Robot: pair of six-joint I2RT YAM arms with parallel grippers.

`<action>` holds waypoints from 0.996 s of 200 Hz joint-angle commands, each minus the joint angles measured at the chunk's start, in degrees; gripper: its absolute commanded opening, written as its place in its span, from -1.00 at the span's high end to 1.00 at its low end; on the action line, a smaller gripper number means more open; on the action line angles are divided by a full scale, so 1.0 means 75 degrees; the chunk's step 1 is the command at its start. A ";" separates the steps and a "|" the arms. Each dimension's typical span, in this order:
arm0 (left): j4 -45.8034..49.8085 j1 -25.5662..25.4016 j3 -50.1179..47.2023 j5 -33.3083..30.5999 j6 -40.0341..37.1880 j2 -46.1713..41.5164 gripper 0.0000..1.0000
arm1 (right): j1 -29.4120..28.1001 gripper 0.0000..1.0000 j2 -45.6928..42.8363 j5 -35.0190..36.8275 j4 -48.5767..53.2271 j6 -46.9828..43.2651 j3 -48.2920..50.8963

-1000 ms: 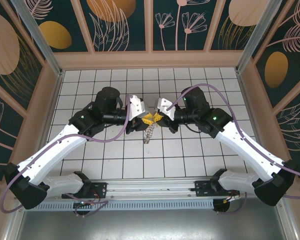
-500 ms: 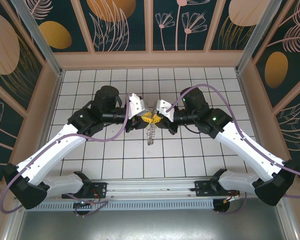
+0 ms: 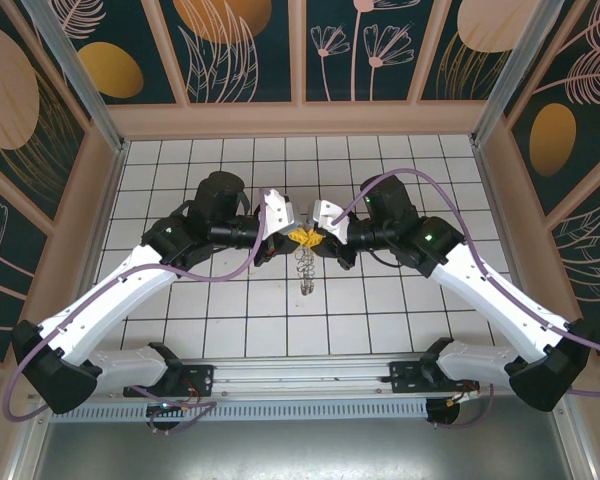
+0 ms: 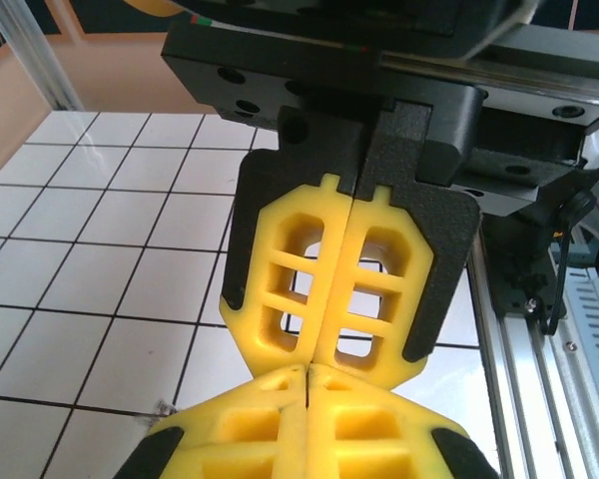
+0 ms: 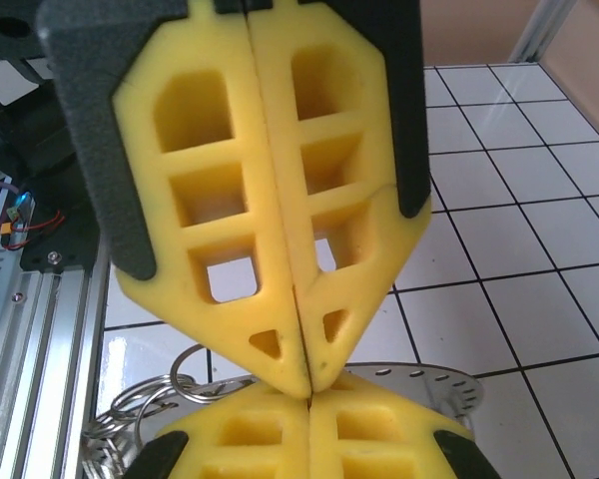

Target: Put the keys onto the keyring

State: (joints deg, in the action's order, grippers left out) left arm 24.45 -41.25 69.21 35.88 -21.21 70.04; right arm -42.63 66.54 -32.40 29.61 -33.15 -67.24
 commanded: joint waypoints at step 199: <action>-0.5261 0.0042 -0.1594 0.1709 0.3066 -0.1139 1.00 | 0.0109 1.00 -0.1440 -0.0560 -0.2202 0.0916 0.0941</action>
State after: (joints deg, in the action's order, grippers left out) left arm -7.18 -40.86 57.43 46.11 -1.19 63.02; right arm -42.30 56.75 -35.75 15.59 -27.05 -60.97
